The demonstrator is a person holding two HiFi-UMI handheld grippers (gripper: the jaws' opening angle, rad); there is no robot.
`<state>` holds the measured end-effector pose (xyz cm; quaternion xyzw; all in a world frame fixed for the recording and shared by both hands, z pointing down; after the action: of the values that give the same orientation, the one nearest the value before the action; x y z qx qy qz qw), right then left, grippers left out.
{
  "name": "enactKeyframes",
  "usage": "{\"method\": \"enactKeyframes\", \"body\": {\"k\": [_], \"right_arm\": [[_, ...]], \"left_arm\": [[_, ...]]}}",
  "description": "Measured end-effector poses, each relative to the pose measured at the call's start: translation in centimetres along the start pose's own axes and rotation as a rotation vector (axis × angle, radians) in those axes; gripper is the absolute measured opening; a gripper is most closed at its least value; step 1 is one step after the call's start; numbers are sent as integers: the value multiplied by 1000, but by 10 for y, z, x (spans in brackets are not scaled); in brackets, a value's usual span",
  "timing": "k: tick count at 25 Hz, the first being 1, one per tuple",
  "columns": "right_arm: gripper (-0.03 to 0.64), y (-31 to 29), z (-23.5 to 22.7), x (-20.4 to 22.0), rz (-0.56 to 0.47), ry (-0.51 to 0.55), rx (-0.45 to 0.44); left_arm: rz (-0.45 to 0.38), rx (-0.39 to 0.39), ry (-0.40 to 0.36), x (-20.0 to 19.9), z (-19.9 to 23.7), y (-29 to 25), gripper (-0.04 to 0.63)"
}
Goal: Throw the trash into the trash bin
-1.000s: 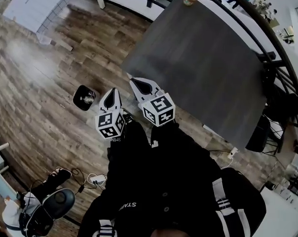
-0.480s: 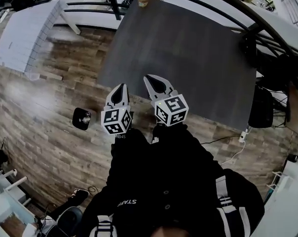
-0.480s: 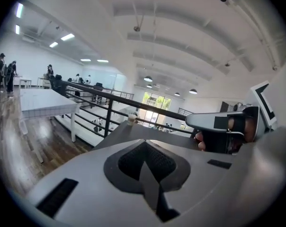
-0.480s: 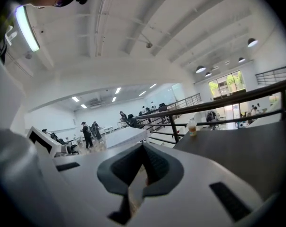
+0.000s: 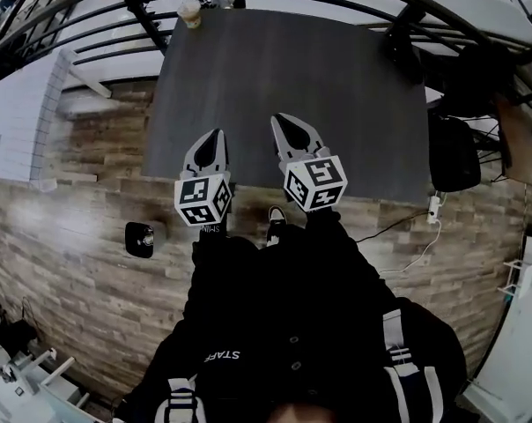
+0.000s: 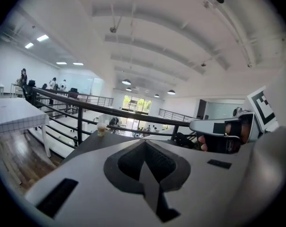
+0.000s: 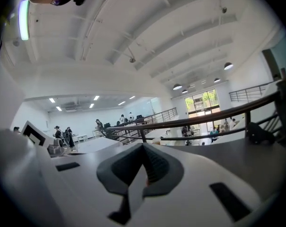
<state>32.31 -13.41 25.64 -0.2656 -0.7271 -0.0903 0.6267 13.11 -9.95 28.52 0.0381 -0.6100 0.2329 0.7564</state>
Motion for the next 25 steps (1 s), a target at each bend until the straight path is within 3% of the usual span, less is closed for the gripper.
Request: {"method": "enactKeyframes", "body": {"k": [10,15,25], "right_arm": [[14,48,-68,-31,-73,19,155],[14,64,-83,-52,-146,40,185],[14,92,-95,-65,-187,74,226]], "left_arm": [[-24,149,-91,-27,-89,-56,0],[-69,208,-139,-38,-126,-68,0],[-105,231,-172,-52,-157,-74,0]]}}
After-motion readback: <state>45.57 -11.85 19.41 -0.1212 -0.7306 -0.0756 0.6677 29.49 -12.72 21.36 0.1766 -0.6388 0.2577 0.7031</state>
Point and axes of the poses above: the fingertips, and each gripper's own axes: y backward along the fingers, z to its left, x out of its underside, the point moved 8 cm from there along y, backward along the fingers, and after that the axes turned 8 degrees about x, right-handed, at the moved point
